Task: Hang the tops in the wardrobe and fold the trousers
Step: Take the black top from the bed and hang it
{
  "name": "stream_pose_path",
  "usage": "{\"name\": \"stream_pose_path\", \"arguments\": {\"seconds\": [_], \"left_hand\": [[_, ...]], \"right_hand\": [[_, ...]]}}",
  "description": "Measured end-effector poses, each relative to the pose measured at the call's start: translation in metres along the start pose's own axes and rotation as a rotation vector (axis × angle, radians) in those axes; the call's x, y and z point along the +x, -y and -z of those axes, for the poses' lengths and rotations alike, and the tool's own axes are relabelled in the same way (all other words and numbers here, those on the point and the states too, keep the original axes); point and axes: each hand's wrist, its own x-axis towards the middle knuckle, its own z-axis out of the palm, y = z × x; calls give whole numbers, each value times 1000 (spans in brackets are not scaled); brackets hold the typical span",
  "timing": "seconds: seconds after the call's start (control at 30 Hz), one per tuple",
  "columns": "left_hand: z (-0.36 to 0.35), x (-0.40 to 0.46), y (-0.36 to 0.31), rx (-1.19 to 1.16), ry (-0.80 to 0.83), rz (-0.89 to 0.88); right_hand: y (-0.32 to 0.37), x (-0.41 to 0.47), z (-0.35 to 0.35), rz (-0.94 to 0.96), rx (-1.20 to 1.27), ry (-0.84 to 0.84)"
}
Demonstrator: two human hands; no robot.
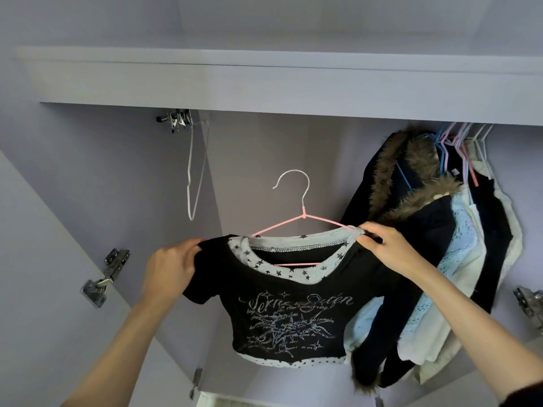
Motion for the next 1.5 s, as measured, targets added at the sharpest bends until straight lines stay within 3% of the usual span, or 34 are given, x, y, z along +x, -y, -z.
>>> {"name": "stream_pose_path", "arguments": {"seconds": [0.17, 0.33, 0.5, 0.63, 0.7, 0.77, 0.93, 1.03, 1.23, 1.37, 1.5], "left_hand": [[4, 3, -5, 132, 141, 80], [-7, 5, -41, 11, 141, -348], [-12, 6, -59, -6, 9, -305], [-15, 7, -66, -12, -75, -361], [-18, 8, -71, -57, -78, -372], [-23, 8, -75, -101, -61, -384], [-34, 11, -85, -185, 139, -313], [-39, 17, -95, -194, 187, -318], [-22, 37, -140, -67, -101, -686], [-5, 55, -180, 113, -268, -889], [1, 79, -207, 310, -355, -861]], "right_hand": [[-3, -5, 6, -22, 74, 0], [6, -1, -1, 4, 60, -13], [14, -4, 2, 0, 82, -24], [8, -6, 12, 128, -362, -184], [17, -6, 11, 251, -374, -193], [33, -5, 2, 321, -246, -120], [46, -5, -4, 44, 181, 166], [35, -7, 3, -98, 300, 188], [14, 10, 16, -366, 638, 156], [13, 25, 18, -399, 897, 70], [20, 49, 30, -347, 1083, -81]]}}
